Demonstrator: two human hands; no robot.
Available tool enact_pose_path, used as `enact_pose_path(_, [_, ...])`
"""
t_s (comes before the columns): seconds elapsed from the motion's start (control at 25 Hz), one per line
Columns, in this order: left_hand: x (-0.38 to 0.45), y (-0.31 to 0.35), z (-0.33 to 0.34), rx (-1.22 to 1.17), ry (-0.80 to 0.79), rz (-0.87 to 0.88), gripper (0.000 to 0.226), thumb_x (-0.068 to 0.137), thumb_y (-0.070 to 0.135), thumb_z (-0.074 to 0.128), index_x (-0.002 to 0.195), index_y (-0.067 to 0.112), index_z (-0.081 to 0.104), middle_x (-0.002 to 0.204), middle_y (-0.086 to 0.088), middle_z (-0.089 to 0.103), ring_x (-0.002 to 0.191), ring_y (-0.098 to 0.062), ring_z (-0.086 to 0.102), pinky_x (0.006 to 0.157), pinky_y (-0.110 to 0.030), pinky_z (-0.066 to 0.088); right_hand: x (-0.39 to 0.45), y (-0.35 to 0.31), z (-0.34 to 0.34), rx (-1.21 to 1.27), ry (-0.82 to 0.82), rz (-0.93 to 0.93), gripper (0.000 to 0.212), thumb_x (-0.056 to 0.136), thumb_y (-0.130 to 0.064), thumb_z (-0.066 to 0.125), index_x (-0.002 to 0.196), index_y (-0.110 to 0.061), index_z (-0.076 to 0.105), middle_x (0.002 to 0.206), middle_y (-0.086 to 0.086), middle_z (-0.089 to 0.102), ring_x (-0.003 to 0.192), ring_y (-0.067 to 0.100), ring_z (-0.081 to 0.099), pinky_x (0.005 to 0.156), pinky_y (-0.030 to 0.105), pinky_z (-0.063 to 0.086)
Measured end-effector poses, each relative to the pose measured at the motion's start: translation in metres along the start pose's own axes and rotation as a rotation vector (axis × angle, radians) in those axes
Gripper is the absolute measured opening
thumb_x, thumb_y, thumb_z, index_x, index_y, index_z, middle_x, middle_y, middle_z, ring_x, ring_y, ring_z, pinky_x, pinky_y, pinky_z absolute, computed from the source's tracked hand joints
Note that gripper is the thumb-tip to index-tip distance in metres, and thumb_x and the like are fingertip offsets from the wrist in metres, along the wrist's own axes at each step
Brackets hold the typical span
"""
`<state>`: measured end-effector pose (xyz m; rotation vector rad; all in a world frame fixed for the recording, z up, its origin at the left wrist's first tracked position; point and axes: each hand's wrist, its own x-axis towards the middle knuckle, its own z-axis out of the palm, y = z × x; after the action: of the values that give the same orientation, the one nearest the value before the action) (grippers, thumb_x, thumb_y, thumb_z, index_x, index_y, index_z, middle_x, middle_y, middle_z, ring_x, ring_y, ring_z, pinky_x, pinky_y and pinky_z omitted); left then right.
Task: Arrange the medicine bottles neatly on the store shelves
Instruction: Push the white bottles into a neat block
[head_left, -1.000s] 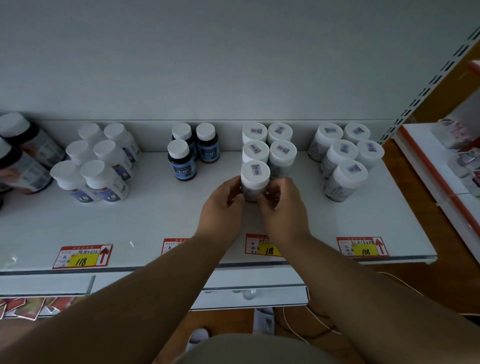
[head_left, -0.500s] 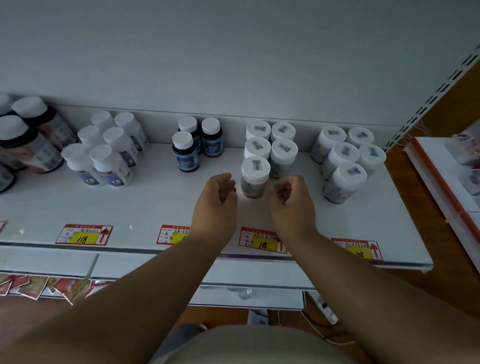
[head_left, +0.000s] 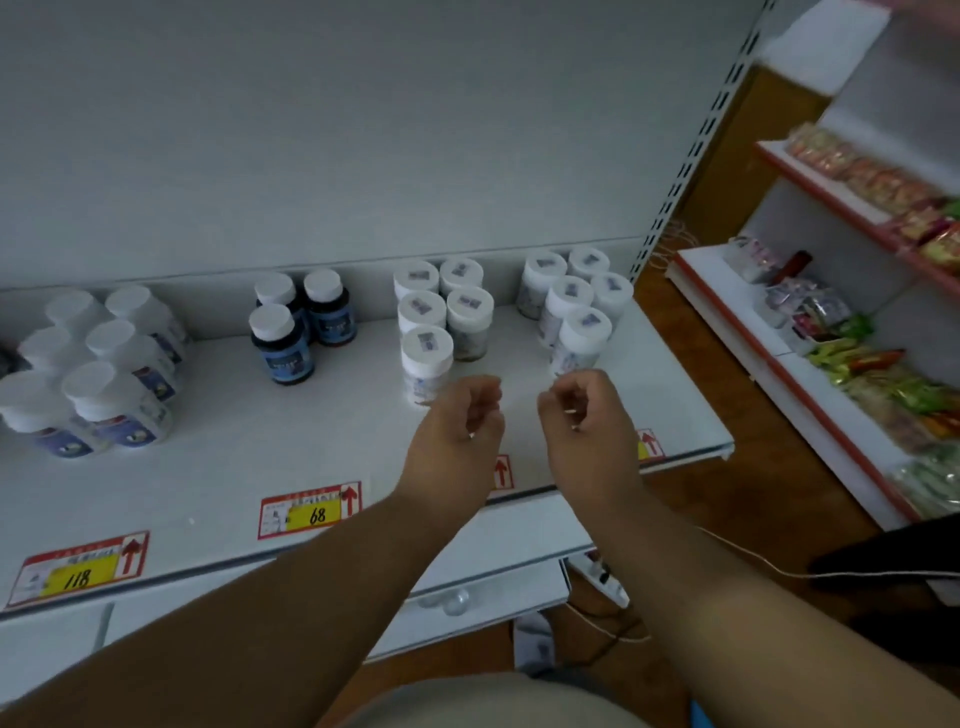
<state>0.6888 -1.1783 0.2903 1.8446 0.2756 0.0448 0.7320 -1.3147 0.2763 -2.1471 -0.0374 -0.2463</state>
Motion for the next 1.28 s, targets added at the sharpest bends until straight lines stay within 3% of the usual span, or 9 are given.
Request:
enact_pose_path(0.28, [0.052, 0.016, 0.051, -0.139, 0.075, -0.048, 0.031, 0.098, 0.024, 0.053, 0.129, 0.030, 0.051, 0.128, 0.013, 0.057, 0.114, -0.003, 0.054, 0.095, -0.020, 0.038, 0.061, 0.020, -0.044, 0.117, -0.003, 0.090, 0.014, 0.095, -0.037, 0.059, 0.094, -0.024, 0.056, 0.091, -0.010, 0.061, 0.085, 0.003, 0.057, 0.071, 0.022, 0.043])
enact_pose_path(0.44, [0.088, 0.036, 0.078, -0.220, 0.105, -0.192, 0.033, 0.103, 0.039, 0.039, 0.136, 0.035, 0.041, 0.130, 0.014, 0.045, 0.117, -0.008, 0.042, 0.093, -0.024, 0.029, 0.114, 0.041, -0.057, 0.415, -0.076, 0.340, 0.024, 0.102, -0.046, 0.041, 0.114, -0.029, 0.052, 0.116, -0.007, 0.058, 0.117, 0.018, 0.053, 0.093, 0.033, 0.041])
enact_pose_path(0.6, [0.133, 0.041, 0.093, -0.239, 0.190, -0.236, 0.049, 0.106, 0.029, 0.032, 0.154, 0.020, 0.021, 0.158, 0.007, 0.025, 0.143, -0.010, 0.024, 0.108, -0.017, 0.018, 0.180, 0.045, -0.058, 0.664, -0.187, 0.611, 0.053, 0.100, -0.057, 0.033, 0.140, -0.026, 0.047, 0.152, 0.002, 0.042, 0.141, 0.019, 0.032, 0.111, 0.036, 0.033])
enact_pose_path(0.64, [0.140, 0.044, 0.094, -0.343, 0.238, -0.244, 0.048, 0.106, 0.033, 0.031, 0.152, 0.022, 0.027, 0.153, 0.012, 0.031, 0.139, -0.006, 0.028, 0.106, -0.015, 0.017, 0.189, 0.041, -0.059, 0.684, -0.194, 0.624, 0.053, 0.100, -0.058, 0.031, 0.141, -0.028, 0.046, 0.149, -0.003, 0.046, 0.143, 0.018, 0.023, 0.111, 0.033, 0.030])
enact_pose_path(0.68, [0.147, 0.046, 0.097, -0.408, 0.289, -0.245, 0.047, 0.105, 0.038, 0.034, 0.150, 0.025, 0.034, 0.146, 0.017, 0.037, 0.135, -0.004, 0.033, 0.107, -0.016, 0.017, 0.198, 0.043, -0.056, 0.669, -0.203, 0.615, 0.050, 0.100, -0.060, 0.029, 0.137, -0.032, 0.047, 0.136, -0.011, 0.054, 0.134, 0.012, 0.041, 0.110, 0.032, 0.028])
enact_pose_path(0.72, [0.155, 0.043, 0.099, -0.451, 0.310, -0.254, 0.048, 0.101, 0.047, 0.040, 0.145, 0.028, 0.043, 0.140, 0.020, 0.043, 0.131, -0.004, 0.039, 0.111, -0.020, 0.019, 0.203, 0.045, -0.052, 0.642, -0.223, 0.610, 0.047, 0.099, -0.062, 0.029, 0.130, -0.031, 0.047, 0.119, -0.015, 0.055, 0.108, 0.008, 0.033, 0.108, 0.030, 0.026])
enact_pose_path(0.84, [0.181, 0.015, 0.112, -0.592, 0.272, -0.303, 0.059, 0.077, 0.073, 0.051, 0.126, 0.042, 0.062, 0.125, 0.015, 0.065, 0.117, -0.011, 0.060, 0.109, -0.040, 0.040, 0.205, 0.059, -0.033, 0.617, -0.403, 0.545, 0.063, 0.095, -0.070, 0.032, 0.137, -0.027, 0.053, 0.132, -0.012, 0.059, 0.126, 0.010, 0.051, 0.116, 0.039, 0.029])
enact_pose_path(1.16, [0.171, 0.042, 0.123, -0.605, 0.259, -0.339, 0.043, 0.099, 0.054, 0.039, 0.127, 0.032, 0.062, 0.113, 0.003, 0.072, 0.099, -0.015, 0.070, 0.091, -0.038, 0.055, 0.204, 0.066, -0.026, 0.550, -0.460, 0.434, 0.035, 0.096, -0.057, 0.037, 0.121, -0.041, 0.055, 0.130, -0.009, 0.060, 0.122, 0.012, 0.055, 0.113, 0.043, 0.036])
enact_pose_path(1.28, [0.175, 0.039, 0.127, -0.627, 0.273, -0.325, 0.042, 0.100, 0.052, 0.038, 0.128, 0.030, 0.062, 0.114, 0.002, 0.072, 0.101, -0.016, 0.069, 0.093, -0.040, 0.054, 0.209, 0.065, -0.029, 0.485, -0.450, 0.413, 0.021, 0.104, -0.043, 0.035, 0.105, -0.036, 0.055, 0.110, -0.016, 0.058, 0.107, 0.006, 0.054, 0.102, 0.033, 0.038])
